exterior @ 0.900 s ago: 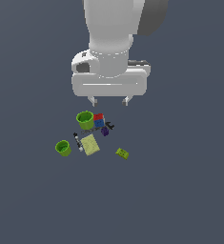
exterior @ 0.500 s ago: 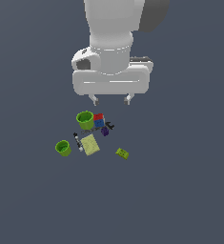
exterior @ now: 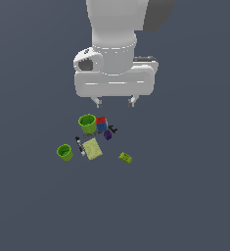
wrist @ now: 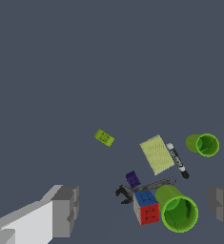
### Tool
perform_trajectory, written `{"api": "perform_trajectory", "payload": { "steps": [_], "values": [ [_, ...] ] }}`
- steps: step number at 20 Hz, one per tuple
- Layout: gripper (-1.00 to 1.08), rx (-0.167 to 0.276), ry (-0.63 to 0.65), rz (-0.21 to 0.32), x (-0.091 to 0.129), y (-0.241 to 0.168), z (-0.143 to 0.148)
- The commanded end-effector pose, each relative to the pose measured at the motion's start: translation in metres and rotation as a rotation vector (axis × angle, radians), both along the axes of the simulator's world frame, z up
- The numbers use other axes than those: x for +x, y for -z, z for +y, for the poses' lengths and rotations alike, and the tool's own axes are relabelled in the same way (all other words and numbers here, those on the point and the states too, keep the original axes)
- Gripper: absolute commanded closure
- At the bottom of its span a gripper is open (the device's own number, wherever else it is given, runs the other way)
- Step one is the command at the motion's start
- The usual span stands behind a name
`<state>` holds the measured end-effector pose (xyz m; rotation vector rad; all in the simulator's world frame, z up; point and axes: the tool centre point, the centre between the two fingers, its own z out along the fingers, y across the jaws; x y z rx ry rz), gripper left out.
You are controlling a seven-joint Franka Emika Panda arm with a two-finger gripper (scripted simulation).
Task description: Pick up a designated object from a clutter of objects.
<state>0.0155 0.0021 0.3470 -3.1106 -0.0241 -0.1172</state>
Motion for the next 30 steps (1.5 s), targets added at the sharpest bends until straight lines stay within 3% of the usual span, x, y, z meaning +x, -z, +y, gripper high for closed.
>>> {"api": "perform_trajectory", "payload": {
  "steps": [1, 11, 21, 30],
  "values": [
    [-0.92, -0.003, -0.009, 0.001, 0.002, 0.004, -0.004],
    [-0.92, -0.028, -0.105, 0.012, 0.016, 0.041, -0.042],
    [-0.92, -0.055, -0.270, 0.033, 0.029, 0.105, -0.108],
    [-0.92, -0.063, -0.427, 0.052, 0.028, 0.168, -0.167]
  ]
}}
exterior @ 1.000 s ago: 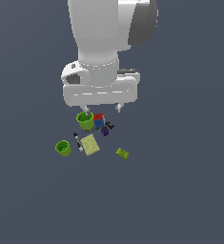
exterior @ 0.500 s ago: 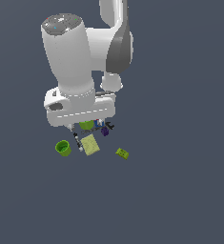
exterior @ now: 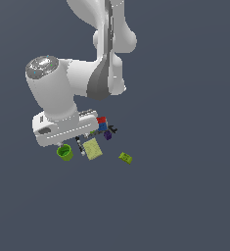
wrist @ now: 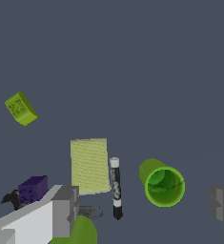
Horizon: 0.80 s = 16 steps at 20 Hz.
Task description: Pick up a designated object from a clutter of objects.
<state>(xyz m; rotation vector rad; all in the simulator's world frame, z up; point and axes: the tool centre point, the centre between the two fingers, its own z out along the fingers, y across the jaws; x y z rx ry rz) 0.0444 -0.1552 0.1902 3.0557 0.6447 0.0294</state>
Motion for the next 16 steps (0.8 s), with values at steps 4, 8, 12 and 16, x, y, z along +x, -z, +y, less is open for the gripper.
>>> {"api": "perform_trajectory", "payload": {
  "steps": [4, 8, 12, 16],
  "values": [
    [-0.92, 0.000, -0.096, 0.012, -0.005, 0.039, -0.035],
    [-0.92, 0.004, -0.153, 0.017, -0.011, 0.062, -0.054],
    [-0.92, 0.007, -0.196, 0.021, -0.016, 0.079, -0.069],
    [-0.92, 0.010, -0.224, 0.023, -0.020, 0.091, -0.078]
  ]
}}
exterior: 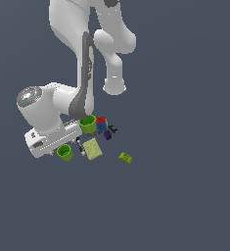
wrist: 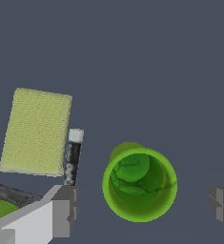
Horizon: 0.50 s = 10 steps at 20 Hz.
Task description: Pick up a designated object from a clutter of objects.
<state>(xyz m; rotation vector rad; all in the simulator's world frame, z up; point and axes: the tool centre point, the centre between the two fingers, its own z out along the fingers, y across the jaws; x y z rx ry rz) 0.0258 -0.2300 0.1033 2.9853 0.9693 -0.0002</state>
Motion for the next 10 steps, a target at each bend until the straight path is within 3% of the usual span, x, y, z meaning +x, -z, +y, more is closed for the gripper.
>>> {"api": "perform_trajectory", "payload": {
  "steps": [1, 10],
  "values": [
    [-0.92, 0.001, -0.017, 0.000, -0.0017, 0.0061, -0.0047],
    [-0.92, 0.003, -0.024, 0.002, -0.0035, 0.0134, -0.0079]
  ]
}}
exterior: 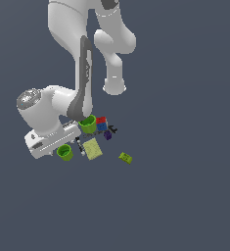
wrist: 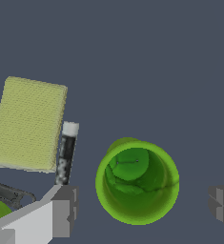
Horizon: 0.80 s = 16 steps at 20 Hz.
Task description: Pick up a designated object from a clutter of objects.
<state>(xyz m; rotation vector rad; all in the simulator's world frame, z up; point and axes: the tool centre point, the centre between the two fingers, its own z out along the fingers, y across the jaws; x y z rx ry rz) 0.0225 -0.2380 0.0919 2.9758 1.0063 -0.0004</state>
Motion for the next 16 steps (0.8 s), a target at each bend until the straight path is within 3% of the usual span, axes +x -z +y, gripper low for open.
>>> {"api": "perform_trajectory", "payload": {
  "steps": [1, 14, 15, 16],
  "values": [
    [-0.92, 0.000, 0.000, 0.001, 0.000, 0.005, 0.000],
    [-0.92, 0.000, -0.004, 0.000, 0.000, 0.049, 0.000],
    [1.08, 0.000, -0.004, 0.000, 0.000, 0.049, 0.000],
    [1.08, 0.000, -0.004, 0.000, 0.000, 0.049, 0.000]
  ]
}}
